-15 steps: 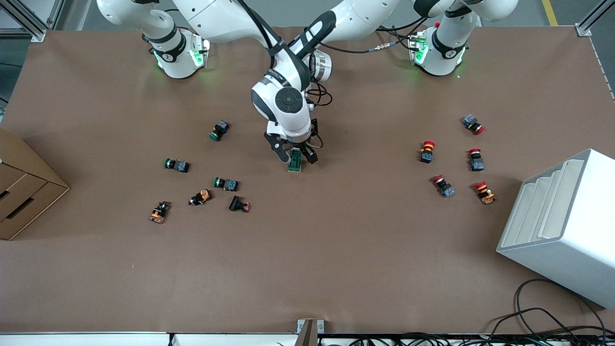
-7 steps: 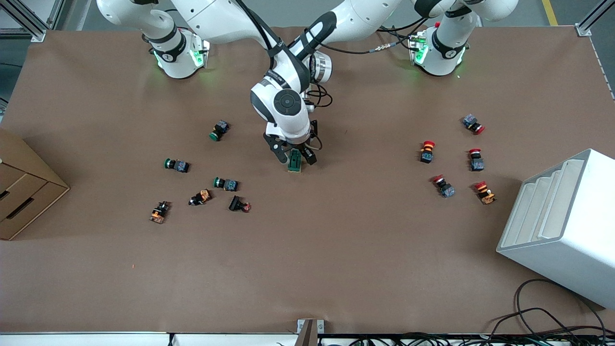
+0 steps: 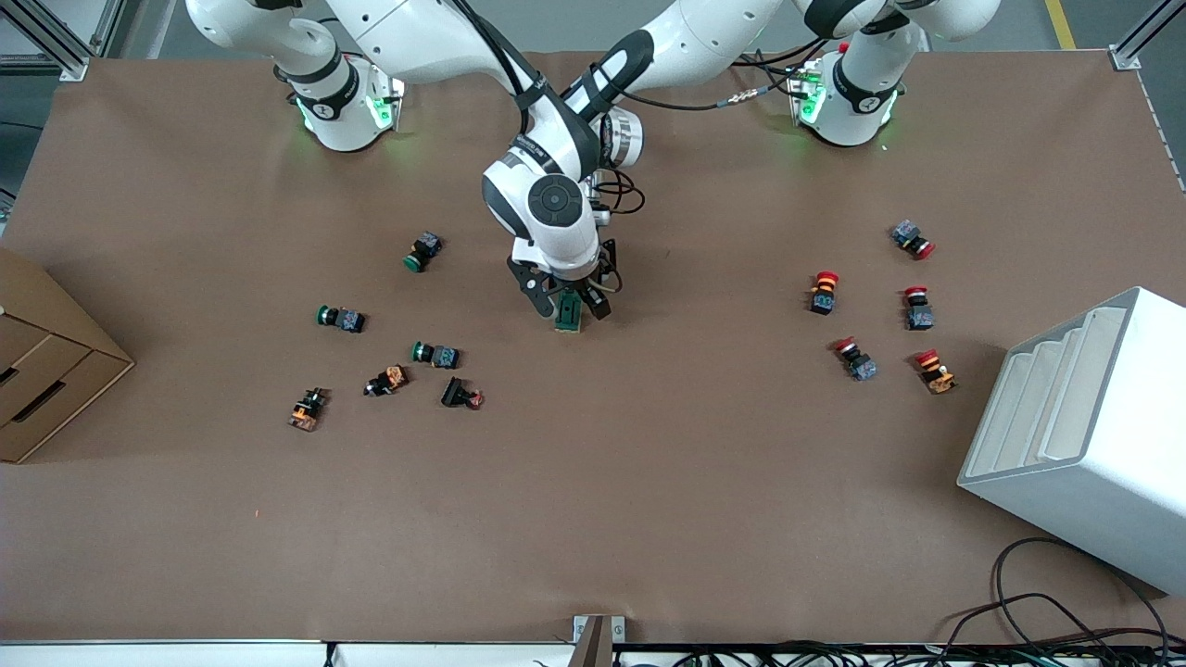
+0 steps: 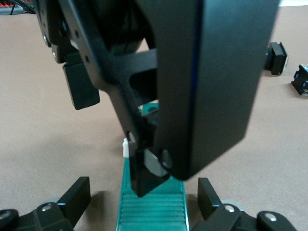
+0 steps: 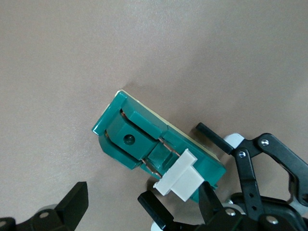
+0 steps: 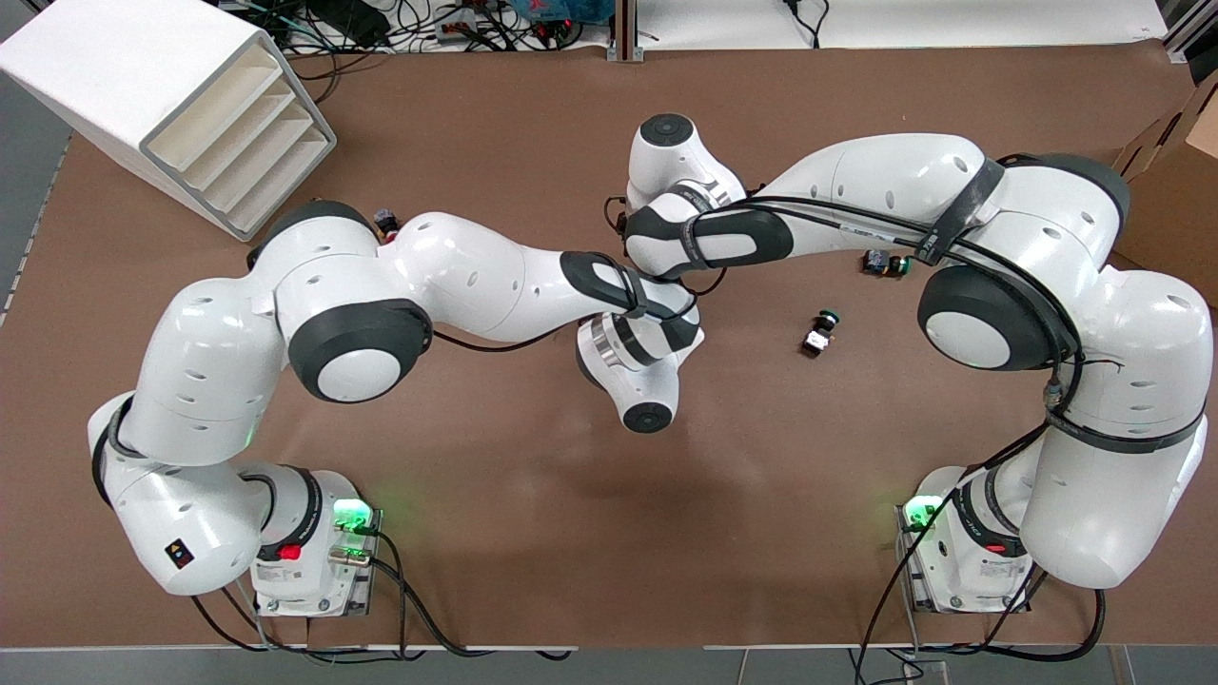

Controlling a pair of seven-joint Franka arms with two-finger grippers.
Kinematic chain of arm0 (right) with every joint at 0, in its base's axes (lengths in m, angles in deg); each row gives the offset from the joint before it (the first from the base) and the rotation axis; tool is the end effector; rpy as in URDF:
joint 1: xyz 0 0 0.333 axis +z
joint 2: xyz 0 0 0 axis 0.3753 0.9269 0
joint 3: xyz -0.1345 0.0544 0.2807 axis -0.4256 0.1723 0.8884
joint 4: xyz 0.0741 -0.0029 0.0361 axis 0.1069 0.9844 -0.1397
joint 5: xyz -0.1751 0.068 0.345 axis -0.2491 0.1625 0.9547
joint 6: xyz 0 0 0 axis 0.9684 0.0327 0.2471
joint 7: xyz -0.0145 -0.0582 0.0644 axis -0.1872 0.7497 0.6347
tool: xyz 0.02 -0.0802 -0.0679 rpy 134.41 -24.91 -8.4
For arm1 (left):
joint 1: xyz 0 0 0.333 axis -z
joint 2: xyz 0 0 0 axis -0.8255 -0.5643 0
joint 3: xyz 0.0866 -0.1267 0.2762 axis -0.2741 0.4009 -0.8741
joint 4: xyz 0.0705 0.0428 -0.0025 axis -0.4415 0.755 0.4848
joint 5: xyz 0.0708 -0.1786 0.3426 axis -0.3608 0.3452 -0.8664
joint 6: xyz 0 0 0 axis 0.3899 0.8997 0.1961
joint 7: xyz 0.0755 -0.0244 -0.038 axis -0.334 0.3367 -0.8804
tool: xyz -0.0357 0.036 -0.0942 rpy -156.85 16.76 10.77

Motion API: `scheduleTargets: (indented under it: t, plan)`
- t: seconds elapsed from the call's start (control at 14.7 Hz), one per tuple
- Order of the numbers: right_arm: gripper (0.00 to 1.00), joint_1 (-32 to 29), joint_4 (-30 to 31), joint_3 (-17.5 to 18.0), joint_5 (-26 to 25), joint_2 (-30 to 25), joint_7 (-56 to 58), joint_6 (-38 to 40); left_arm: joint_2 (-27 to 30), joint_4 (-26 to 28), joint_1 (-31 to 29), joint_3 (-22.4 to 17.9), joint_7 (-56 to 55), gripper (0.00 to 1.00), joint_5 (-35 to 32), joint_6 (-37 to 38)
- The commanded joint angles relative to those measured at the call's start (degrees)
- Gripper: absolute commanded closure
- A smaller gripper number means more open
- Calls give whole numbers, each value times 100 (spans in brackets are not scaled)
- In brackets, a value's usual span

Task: Close load switch with both arms

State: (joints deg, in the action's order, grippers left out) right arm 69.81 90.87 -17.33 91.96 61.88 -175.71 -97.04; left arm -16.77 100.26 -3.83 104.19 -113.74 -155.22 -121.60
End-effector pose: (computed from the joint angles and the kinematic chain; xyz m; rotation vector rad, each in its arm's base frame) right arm 0.4398 0.4927 0.2193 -2.7260 1.4994 0.1457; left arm 0.2536 -0.5582 0.0927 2.7341 -0.1183 1.4491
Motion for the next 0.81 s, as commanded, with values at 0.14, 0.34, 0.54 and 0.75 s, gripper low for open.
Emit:
scheduleTargets:
  t: [0.14,0.34,0.54,0.75]
  plan:
    - [0,-285,-292,-74,-135,157,165,-321,-76,-116,-31,-5,-70,1,-32,-27]
    - [0,-338,-353,-74,-135,166,174,-321,-76,-115,-22,4,-70,1,-32,-27]
    - [0,-373,-371,-74,-144,175,217,-329,-67,-115,-22,12,-61,1,-32,-44]
    - [0,-400,-388,-83,-135,183,305,-355,-67,-115,-13,12,-52,1,-23,-44]
